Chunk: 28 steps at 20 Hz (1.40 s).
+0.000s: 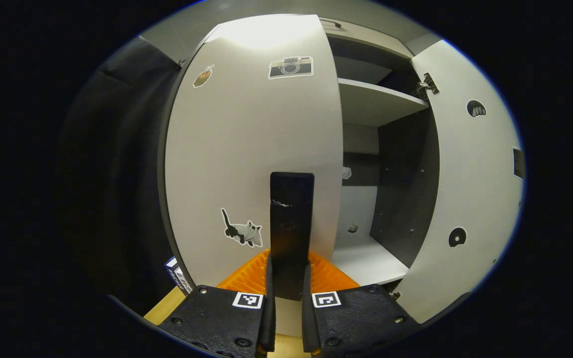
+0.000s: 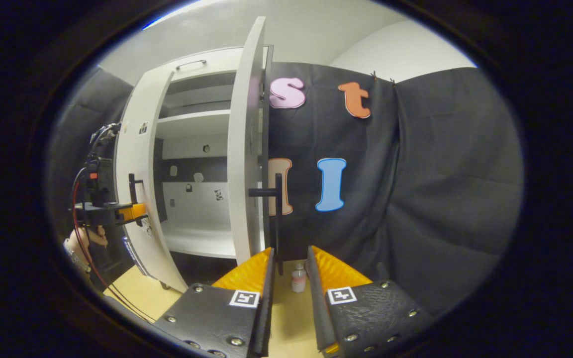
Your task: Open the right door of the double-door shoe cabinet with the right hand, and open the left door with the left hand.
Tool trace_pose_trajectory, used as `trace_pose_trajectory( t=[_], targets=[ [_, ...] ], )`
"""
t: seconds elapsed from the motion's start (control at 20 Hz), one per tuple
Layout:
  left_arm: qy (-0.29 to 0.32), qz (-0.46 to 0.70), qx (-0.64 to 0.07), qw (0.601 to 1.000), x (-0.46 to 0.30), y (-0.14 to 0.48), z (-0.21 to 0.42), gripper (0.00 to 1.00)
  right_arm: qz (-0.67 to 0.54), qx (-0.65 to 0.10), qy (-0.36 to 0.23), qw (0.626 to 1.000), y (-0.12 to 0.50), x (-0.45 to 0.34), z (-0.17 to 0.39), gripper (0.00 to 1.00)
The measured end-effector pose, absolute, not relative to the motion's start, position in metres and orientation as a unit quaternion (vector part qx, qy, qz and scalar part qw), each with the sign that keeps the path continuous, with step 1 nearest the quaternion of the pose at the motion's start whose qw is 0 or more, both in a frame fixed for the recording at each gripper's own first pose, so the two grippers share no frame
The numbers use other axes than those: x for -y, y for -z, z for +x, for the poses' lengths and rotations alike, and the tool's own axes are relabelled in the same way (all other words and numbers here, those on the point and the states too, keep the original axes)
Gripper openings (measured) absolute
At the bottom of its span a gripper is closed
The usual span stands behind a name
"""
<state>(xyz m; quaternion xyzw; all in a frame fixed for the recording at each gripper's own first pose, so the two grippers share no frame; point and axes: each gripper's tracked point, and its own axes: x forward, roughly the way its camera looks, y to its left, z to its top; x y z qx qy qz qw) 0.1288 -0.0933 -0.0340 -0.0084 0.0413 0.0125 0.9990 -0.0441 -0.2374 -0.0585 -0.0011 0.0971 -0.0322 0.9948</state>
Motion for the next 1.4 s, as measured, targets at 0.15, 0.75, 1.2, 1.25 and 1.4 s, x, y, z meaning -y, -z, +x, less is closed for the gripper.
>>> trace_pose_trajectory(
  t=[0.15,0.75,1.2,1.25,1.4],
  targets=[
    [-0.011,-0.011,-0.043,0.999,0.091,0.033,0.121,0.21,0.002,-0.084,0.037,0.996,0.054,0.238,-0.049,0.26],
    [-0.007,-0.013,-0.052,0.999,0.080,0.032,0.100,0.22,0.008,-0.087,0.024,0.996,0.059,0.221,-0.047,0.38],
    [-0.011,-0.018,-0.060,0.998,0.066,0.035,0.081,0.22,0.021,-0.095,0.021,0.995,0.067,0.215,-0.049,0.38],
    [-0.010,-0.018,-0.059,0.998,0.063,0.035,0.079,0.22,0.020,-0.098,0.020,0.995,0.070,0.213,-0.051,0.38],
    [-0.010,-0.019,-0.060,0.998,0.061,0.036,0.077,0.18,0.015,-0.103,0.017,0.994,0.072,0.206,-0.053,0.38]
  ],
)
